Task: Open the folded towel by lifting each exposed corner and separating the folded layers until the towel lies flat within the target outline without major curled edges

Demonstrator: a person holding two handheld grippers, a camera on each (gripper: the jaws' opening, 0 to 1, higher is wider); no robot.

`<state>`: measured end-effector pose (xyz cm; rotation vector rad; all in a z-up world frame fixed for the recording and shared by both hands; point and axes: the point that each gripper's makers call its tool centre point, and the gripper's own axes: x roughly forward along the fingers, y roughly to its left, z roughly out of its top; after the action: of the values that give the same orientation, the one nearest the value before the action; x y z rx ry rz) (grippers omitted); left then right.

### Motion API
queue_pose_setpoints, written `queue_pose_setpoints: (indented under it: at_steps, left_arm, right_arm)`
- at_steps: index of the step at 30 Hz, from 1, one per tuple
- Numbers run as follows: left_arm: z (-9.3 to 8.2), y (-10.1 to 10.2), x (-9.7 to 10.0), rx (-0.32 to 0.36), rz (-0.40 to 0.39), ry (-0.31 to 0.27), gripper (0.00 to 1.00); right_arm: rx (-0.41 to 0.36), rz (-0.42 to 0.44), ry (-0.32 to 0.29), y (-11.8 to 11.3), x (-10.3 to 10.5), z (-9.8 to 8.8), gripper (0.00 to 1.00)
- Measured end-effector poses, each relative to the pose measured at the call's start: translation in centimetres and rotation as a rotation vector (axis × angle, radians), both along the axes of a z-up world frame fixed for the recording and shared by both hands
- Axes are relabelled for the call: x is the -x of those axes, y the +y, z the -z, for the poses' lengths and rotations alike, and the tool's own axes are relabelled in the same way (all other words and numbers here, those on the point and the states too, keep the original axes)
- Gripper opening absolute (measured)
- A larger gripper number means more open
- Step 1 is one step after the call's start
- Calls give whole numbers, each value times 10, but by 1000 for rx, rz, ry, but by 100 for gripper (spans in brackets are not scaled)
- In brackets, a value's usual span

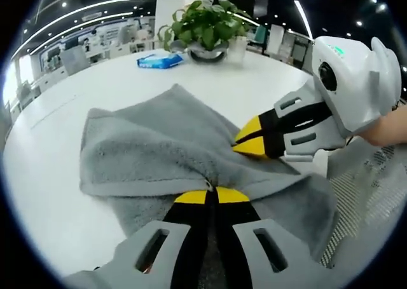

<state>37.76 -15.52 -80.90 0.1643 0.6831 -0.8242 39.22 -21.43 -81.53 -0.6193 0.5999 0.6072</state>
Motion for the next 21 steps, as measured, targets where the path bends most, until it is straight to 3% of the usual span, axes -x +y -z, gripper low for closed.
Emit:
queue_pose_setpoints:
  at_steps: [10, 12, 13, 15, 16, 21]
  left_arm:
    - [-2, 5, 1, -3, 1, 14, 1]
    - [-1, 9, 1, 20, -15, 56, 1]
    - [-1, 10, 0, 55, -55, 108, 1]
    - [0, 9, -1, 76, -67, 142, 0]
    - [1, 10, -3, 73, -63, 137, 0]
    - [0, 10, -2, 54, -51, 127, 0]
  right_arm:
    - [-7, 12, 18, 1, -3, 0, 0]
    - [1, 3, 22, 2, -3, 0, 0]
    - [2, 0, 22, 2, -3, 0, 0]
    - [-28, 25, 38, 1, -3, 0, 0]
    - [-58, 45, 56, 1, -3, 1, 0]
    - [-53, 26, 62, 1, -3, 0, 0]
